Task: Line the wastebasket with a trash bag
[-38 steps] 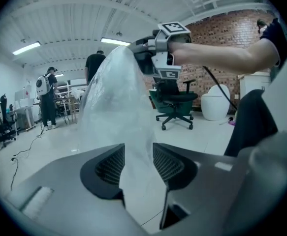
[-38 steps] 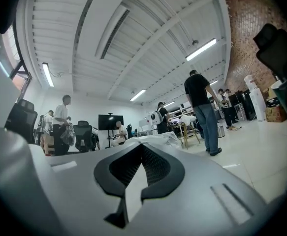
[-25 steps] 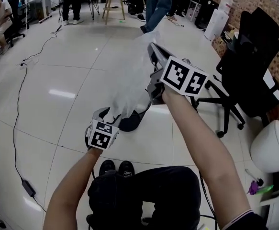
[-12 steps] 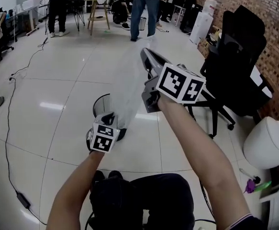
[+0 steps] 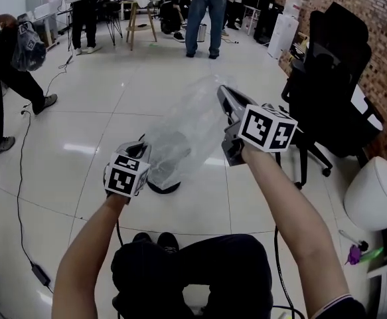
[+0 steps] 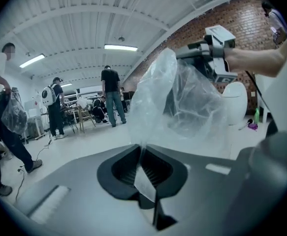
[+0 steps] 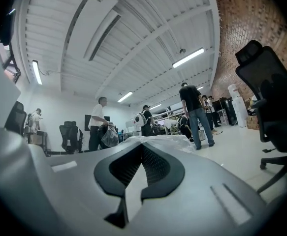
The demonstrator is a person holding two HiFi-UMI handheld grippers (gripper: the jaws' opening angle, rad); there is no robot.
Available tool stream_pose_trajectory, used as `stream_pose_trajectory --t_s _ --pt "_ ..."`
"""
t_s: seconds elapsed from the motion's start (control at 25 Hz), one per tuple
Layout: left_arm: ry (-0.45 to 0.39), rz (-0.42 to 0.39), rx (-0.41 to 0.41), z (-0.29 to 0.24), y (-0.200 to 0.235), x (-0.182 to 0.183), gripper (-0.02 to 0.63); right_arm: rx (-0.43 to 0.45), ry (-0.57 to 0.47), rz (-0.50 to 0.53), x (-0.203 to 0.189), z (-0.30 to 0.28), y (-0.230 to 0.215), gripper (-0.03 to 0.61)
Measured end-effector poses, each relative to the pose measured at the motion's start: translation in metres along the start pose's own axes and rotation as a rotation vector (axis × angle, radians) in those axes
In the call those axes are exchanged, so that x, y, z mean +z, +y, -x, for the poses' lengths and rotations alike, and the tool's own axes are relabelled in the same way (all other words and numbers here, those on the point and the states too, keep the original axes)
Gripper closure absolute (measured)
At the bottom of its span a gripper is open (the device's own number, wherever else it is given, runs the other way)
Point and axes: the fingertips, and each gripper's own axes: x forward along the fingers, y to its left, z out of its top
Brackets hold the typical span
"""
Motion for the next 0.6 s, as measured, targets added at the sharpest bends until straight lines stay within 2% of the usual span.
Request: stream_pose_trajectory --t_s 0.36,0.6 --pt "0.040 -0.063 -0.037 0.031 0.026 0.029 0.601 -0.059 0.135 -0.040 -0.050 0.013 -0.026 0.577" --pt "0.071 -0.080 -0.061 0.038 0.033 0.039 0.601 -0.045 0.211 -0.029 -0.070 0.005 -0.022 0.577"
